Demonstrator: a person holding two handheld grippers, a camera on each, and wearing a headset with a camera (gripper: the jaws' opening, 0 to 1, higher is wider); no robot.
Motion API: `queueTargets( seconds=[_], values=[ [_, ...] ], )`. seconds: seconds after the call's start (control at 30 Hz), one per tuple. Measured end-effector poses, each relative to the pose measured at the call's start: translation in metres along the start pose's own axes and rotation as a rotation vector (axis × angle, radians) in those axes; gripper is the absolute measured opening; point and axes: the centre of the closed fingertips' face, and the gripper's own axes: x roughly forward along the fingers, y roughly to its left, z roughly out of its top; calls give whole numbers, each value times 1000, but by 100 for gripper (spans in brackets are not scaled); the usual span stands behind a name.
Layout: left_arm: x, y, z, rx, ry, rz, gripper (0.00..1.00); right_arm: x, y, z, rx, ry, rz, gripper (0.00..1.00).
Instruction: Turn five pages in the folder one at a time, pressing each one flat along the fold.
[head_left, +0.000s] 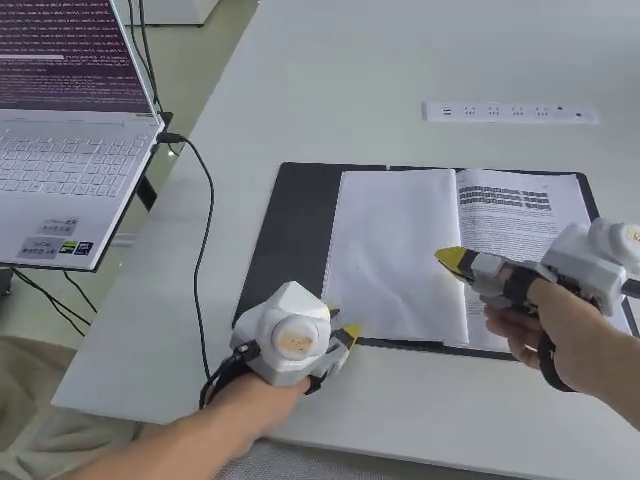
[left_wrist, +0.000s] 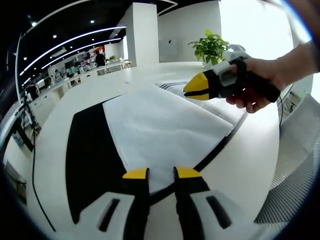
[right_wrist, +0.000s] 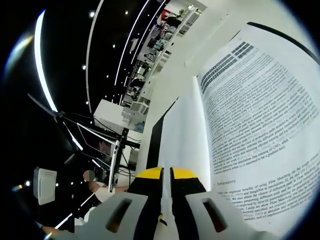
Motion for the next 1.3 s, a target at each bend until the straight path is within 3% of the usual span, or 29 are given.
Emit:
queueTargets(
  seconds=[0.33,0.4,0.67,0.9,1.3],
  values=[
    [3,4,-1,-14,-11,13,14,19,-31,13,116,52,-58,0],
    [4,5,-1,-16,-8,19,12,22,-30,19,149,45,-47,0],
    [5,4,-1,-5,-15,25,12,40,-30,46,154,38,-52,0],
    [5,4,-1,2,-22,30,12,53,-42,78,208,-33,-54,0],
    [4,4,0,7,-23,33,12,71,-53,112,331,-154,-51,0]
  ],
)
